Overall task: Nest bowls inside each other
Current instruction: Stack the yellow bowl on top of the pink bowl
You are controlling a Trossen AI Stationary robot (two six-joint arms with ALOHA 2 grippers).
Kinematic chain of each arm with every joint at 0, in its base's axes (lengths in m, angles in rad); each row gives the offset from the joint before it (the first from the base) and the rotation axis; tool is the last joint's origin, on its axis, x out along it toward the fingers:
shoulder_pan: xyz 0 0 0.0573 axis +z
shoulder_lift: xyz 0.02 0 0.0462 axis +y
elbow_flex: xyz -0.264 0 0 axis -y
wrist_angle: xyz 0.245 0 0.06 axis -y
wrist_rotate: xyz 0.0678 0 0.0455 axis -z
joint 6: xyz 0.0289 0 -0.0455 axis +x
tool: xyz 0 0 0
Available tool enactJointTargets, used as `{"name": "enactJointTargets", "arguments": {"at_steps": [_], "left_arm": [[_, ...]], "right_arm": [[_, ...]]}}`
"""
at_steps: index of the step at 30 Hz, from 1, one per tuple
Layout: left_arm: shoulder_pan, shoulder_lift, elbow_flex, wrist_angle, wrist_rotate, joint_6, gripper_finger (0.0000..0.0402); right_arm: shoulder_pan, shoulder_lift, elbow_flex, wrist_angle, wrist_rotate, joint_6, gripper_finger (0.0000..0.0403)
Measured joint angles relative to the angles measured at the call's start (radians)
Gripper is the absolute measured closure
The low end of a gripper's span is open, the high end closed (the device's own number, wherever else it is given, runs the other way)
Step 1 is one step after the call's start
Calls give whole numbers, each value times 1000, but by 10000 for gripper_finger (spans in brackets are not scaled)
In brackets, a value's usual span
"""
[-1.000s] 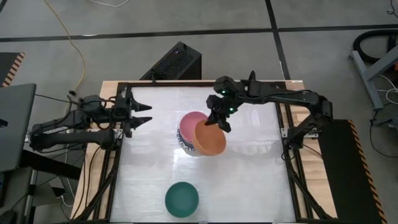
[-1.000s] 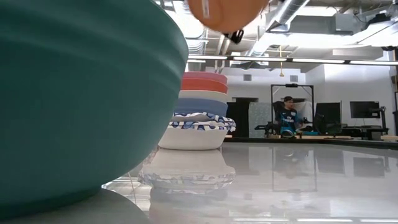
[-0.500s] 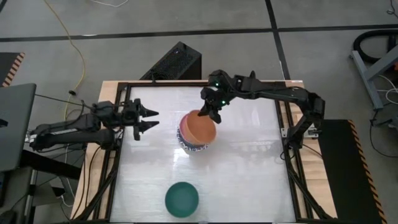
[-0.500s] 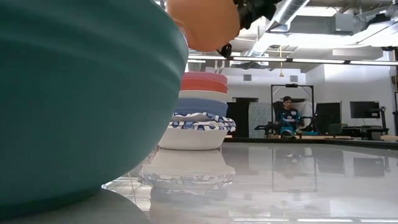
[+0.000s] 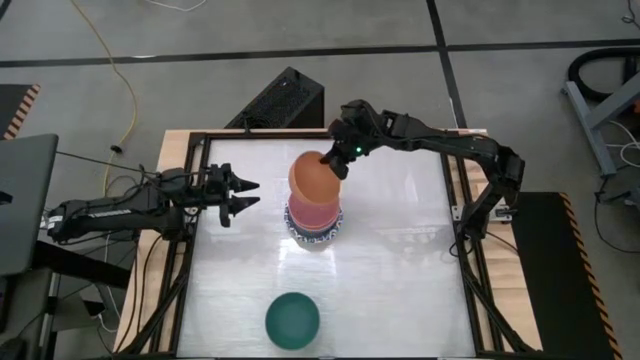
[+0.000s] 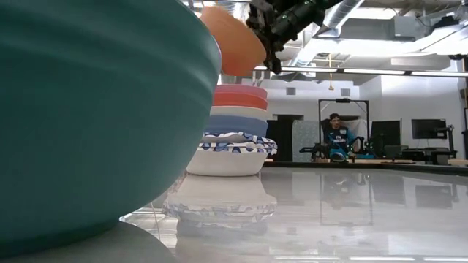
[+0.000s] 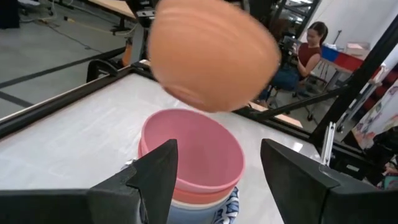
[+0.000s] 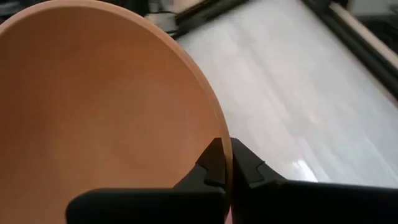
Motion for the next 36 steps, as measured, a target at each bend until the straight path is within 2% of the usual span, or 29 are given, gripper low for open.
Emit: {"name": "enactJointTargets", "arguments": {"at_steps": [5, 12, 15, 18, 26, 30, 36], "left_arm": [[0, 0, 0, 5, 0, 2, 182], [0, 0, 0, 3, -4, 5, 182], [0, 0, 0, -9, -43, 5, 182], [0, 0, 0, -18, -73, 6, 182], [-1, 0, 0, -35, -50, -6, 182], [-1, 0, 0, -66, -47, -6, 182], [-1, 0, 0, -96, -48, -4, 182]], "right_arm": [[2, 0, 0, -78, 106, 56, 395], [27, 0, 25, -123, 126, 65, 396], [54, 22, 93, -185, 189, 65, 396], [72, 83, 210, -324, 233, 54, 396], [102, 275, 532, -599, 230, -37, 396], [116, 326, 585, -643, 219, -52, 396], [113, 371, 586, -696, 201, -59, 396]]}}
